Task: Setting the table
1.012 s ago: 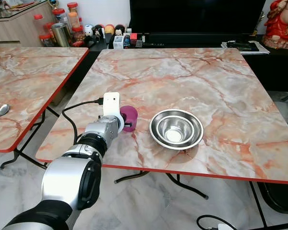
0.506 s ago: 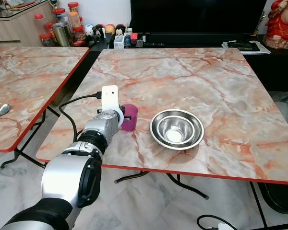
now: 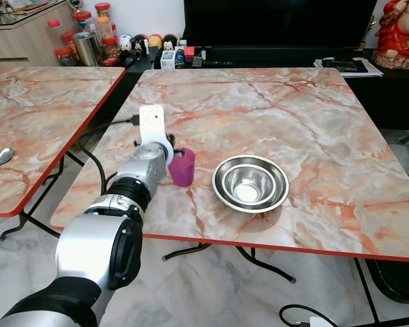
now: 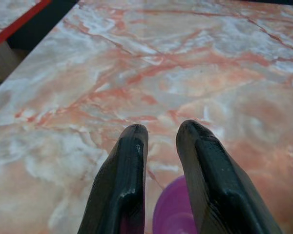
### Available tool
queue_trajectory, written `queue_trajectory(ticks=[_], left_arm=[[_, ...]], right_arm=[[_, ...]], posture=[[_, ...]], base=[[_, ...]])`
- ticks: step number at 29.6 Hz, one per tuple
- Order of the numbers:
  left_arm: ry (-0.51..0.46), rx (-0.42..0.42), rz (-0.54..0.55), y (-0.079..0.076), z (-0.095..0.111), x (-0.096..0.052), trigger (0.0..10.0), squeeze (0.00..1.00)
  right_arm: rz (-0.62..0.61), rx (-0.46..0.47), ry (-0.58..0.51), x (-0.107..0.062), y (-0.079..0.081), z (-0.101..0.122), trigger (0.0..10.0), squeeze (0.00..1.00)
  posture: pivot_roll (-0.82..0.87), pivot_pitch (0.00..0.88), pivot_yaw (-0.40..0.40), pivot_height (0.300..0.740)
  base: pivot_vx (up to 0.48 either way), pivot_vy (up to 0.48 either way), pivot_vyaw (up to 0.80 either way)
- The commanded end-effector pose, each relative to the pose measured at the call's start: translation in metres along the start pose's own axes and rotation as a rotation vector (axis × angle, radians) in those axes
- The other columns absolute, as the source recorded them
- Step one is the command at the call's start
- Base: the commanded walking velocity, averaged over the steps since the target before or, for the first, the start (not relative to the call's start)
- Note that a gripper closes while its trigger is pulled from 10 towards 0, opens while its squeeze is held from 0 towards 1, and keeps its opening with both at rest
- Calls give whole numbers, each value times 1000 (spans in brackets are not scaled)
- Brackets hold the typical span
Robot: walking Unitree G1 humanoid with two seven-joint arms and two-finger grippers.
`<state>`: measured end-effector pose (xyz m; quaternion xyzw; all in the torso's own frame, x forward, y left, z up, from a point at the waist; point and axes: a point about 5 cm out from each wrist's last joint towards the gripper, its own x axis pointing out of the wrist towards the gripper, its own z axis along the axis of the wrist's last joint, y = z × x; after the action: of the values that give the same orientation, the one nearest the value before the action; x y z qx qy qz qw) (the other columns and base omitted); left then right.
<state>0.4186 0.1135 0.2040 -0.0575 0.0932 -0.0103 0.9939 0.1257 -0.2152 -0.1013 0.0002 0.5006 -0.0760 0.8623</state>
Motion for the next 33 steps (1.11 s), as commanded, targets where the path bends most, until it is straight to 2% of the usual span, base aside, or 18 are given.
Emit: queue_trajectory(ticks=[1,2,3,5,6,7,8,10,14,17,18,19,22,24,28,30,31,33], left_arm=[[-190,17,16,8,30,-4,10000,0],[-241,32,31,12,35,-5,10000,0],[-351,53,81,25,43,-11,10000,0],[-441,51,144,43,43,-19,10000,0],[-441,51,144,43,43,-19,10000,0],[-465,51,167,49,42,-22,10000,0],[-520,77,232,70,33,-31,10000,0],[-557,139,277,89,19,-42,10000,0],[-565,205,309,110,-6,-60,10000,0],[-565,308,275,113,-25,-73,10000,0],[-565,308,275,113,-25,-73,10000,0],[-529,297,269,117,-43,-78,10000,0],[-434,375,254,124,-79,-86,10000,0],[-402,379,281,130,-91,-91,10000,0],[-379,383,396,149,-101,-105,10000,0],[-371,420,585,180,-103,-122,10000,0],[-371,420,585,180,-103,-122,10000,0],[-353,417,741,207,-106,-140,10000,0]], right_arm=[[11,1,-15,2,5,8,10000,0],[14,-1,-19,2,6,10,10000,0],[22,-6,-28,3,8,14,10000,0],[28,-6,-40,4,10,19,10000,0],[28,-6,-40,4,10,19,10000,0],[29,-5,-44,5,11,21,10000,0],[39,-6,-64,6,14,28,10000,0],[49,-4,-89,6,17,35,10000,0],[62,-7,-119,7,22,43,10000,0],[61,1,-123,7,23,44,10000,0],[61,1,-123,7,23,44,10000,0],[66,-11,-121,7,24,44,10000,0],[78,-22,-122,7,28,45,10000,0],[81,-24,-127,8,29,47,10000,0],[81,-23,-133,8,29,49,10000,0],[82,-28,-133,8,30,49,10000,0],[82,-28,-133,8,30,49,10000,0],[82,-28,-133,8,31,48,10000,0]], posture=[[-89,0,35,740],[-87,0,29,740],[-83,0,23,740],[-75,0,17,740],[-75,0,17,740],[-75,0,17,740],[-63,0,10,740],[-54,0,12,740],[-33,0,24,740],[-9,0,22,740],[-9,0,22,740],[7,0,17,740],[6,0,14,740],[1,0,16,740],[2,0,16,740],[1,0,20,740],[1,0,20,740],[0,0,30,740]], base=[[0,0,0],[0,0,0],[0,0,0],[0,0,0],[0,0,0],[0,0,0],[0,0,0],[0,0,0],[0,0,0],[0,0,0],[0,0,0],[0,0,0],[0,0,0],[0,0,0],[0,0,0],[0,0,0],[0,0,0],[0,0,0]])
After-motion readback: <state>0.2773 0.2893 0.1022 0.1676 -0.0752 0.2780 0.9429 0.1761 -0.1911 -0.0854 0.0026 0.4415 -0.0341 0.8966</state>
